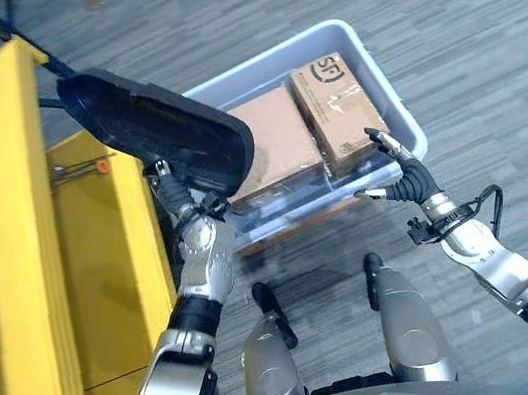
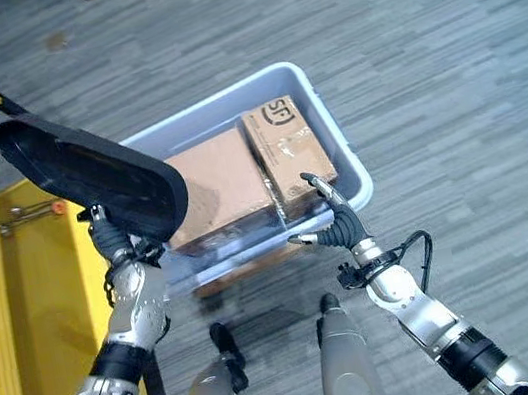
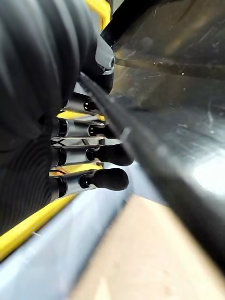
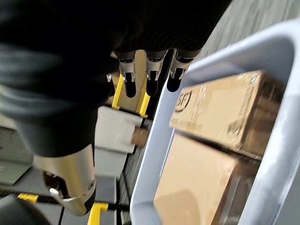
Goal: Move parts from the plastic box to the shelf.
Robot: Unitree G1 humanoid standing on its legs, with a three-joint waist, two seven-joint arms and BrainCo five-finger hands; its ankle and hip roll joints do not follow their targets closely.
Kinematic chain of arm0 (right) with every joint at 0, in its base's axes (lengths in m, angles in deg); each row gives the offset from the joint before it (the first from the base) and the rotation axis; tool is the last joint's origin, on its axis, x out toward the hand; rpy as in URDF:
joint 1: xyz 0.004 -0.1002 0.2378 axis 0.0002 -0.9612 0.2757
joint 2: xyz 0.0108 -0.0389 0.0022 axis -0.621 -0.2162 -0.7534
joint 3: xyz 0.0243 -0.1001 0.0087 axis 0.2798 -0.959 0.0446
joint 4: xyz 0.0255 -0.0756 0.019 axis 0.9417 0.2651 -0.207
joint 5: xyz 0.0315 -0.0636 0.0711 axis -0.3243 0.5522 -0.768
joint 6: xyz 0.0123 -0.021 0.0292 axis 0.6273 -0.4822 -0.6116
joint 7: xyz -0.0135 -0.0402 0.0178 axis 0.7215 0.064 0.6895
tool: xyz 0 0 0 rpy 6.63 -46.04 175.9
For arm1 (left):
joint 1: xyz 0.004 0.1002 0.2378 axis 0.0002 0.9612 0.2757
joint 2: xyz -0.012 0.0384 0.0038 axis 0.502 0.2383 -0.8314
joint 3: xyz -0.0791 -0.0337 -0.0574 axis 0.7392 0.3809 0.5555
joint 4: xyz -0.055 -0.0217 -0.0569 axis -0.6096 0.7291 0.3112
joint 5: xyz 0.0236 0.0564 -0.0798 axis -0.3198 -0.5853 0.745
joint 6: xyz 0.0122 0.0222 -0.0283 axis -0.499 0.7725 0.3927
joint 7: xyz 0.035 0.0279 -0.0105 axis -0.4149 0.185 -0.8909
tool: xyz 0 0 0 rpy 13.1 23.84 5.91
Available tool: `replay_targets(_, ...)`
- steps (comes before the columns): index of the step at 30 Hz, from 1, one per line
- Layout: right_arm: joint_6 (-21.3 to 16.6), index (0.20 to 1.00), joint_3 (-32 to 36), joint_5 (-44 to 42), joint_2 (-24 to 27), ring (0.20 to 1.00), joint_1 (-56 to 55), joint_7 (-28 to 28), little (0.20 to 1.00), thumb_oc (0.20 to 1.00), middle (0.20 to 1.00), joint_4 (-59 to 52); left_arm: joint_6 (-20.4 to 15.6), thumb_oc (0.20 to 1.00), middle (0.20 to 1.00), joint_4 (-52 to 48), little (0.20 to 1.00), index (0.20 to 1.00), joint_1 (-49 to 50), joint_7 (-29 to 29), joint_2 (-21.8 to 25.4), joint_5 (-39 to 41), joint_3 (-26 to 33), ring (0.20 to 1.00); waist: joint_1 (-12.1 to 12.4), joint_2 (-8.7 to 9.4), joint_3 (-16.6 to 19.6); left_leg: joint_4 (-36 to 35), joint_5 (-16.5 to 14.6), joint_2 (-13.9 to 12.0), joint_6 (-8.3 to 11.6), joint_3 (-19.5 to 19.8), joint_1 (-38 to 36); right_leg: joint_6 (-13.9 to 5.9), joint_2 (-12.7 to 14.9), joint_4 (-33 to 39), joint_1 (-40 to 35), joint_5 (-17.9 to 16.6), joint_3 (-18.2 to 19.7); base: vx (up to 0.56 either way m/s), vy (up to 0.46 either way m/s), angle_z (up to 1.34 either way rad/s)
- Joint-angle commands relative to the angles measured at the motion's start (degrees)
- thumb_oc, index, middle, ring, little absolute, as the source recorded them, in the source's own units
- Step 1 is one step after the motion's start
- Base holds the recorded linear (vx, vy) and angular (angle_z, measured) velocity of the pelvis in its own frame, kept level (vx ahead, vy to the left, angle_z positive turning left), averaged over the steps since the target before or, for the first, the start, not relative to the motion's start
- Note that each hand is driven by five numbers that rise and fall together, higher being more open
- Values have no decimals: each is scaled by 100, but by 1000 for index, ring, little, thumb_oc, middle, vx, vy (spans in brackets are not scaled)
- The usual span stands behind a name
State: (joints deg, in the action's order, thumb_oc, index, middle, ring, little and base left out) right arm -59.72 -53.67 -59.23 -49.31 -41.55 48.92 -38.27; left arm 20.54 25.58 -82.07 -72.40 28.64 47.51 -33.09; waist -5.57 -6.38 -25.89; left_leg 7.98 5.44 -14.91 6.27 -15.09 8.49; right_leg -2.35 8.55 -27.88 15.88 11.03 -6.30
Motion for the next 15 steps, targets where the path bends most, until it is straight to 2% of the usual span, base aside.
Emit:
replay_targets(1, -533, 1000, 116, 148, -325, 1000, -136, 190, 1000, 1000, 1000, -444, -212, 200, 200, -470, 200, 200, 20, 360, 306, -362, 69, 200, 21, 561, 390, 314, -69, -30, -94, 455, -3, 164, 53, 824, -687, -236, -644, 11, 115, 16)
replay_targets(4, -540, 1000, 14, 151, -382, 1000, -162, 391, 1000, 1000, 1000, -484, -59, 200, 200, -879, 200, 200, 533, 581, 333, -348, 120, 200, 251, 435, 606, 116, -12, 111, -96, 626, -143, 123, 166, 1081, -1032, -259, -814, 31, 189, 25)
replay_targets(8, -425, 1000, -121, 78, -445, 1000, -143, 637, 1000, 1000, 1000, -587, 173, 200, 200, -1085, 200, 200, 919, 567, 410, -539, 234, 200, 488, 357, 826, -45, -120, 261, -112, 738, -269, 51, 292, 1282, -1325, -283, -1027, 6, 203, 27)
replay_targets(13, -242, 1000, -234, -48, -497, 1000, -202, 667, 1000, 1000, 1000, -712, 565, 200, 200, -1420, 200, 200, 1182, 772, 565, -1006, 187, 200, 732, 355, 974, -89, -162, 372, -146, 900, -315, -1, 353, 1380, -1537, -314, -1225, 0, 109, 28)
replay_targets(15, -287, 1000, -265, -119, -534, 1000, -235, 636, 1000, 1000, 1000, -740, 674, 200, 200, -1646, 200, 200, 1362, 895, 631, -1140, 121, 200, 869, 372, 1019, -109, -187, 431, -169, 988, -349, -30, 382, 1439, -1654, -341, -1325, -12, 117, 28)
